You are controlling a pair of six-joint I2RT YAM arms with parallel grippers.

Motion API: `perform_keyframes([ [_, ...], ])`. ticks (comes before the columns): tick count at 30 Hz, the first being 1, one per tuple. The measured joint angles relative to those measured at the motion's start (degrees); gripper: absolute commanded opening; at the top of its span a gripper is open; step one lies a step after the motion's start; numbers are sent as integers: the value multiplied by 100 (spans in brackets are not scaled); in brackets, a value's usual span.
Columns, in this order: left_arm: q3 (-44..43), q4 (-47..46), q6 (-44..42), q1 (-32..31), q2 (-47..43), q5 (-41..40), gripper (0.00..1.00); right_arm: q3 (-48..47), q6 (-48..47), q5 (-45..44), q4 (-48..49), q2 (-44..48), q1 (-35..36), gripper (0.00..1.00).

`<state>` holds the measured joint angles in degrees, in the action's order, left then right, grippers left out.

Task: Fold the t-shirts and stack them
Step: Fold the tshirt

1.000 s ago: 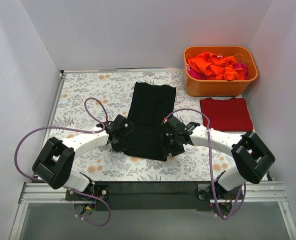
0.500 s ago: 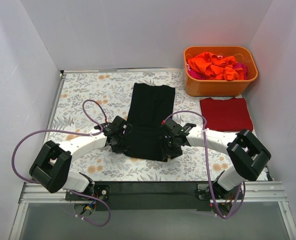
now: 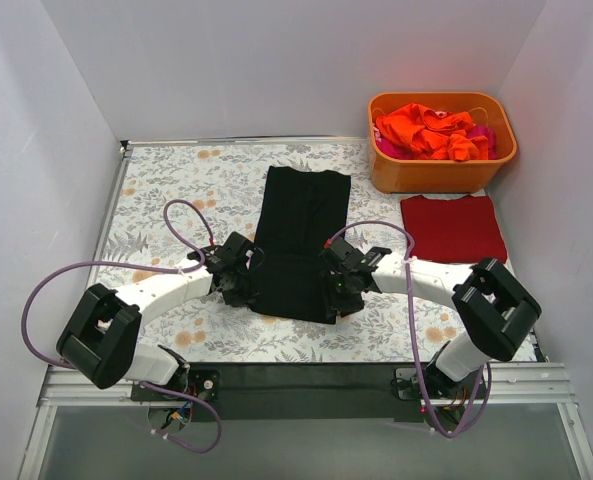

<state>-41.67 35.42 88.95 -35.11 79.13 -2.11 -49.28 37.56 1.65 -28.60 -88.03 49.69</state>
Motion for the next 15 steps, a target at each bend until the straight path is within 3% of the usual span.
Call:
perform_keyframes([
  [12,7,22,48,0,-140,-2,0,-205,17,31,-129,-326,55,38],
  [15,7,39,68,0,-179,-7,0,-282,9,55,-160,-398,81,33],
])
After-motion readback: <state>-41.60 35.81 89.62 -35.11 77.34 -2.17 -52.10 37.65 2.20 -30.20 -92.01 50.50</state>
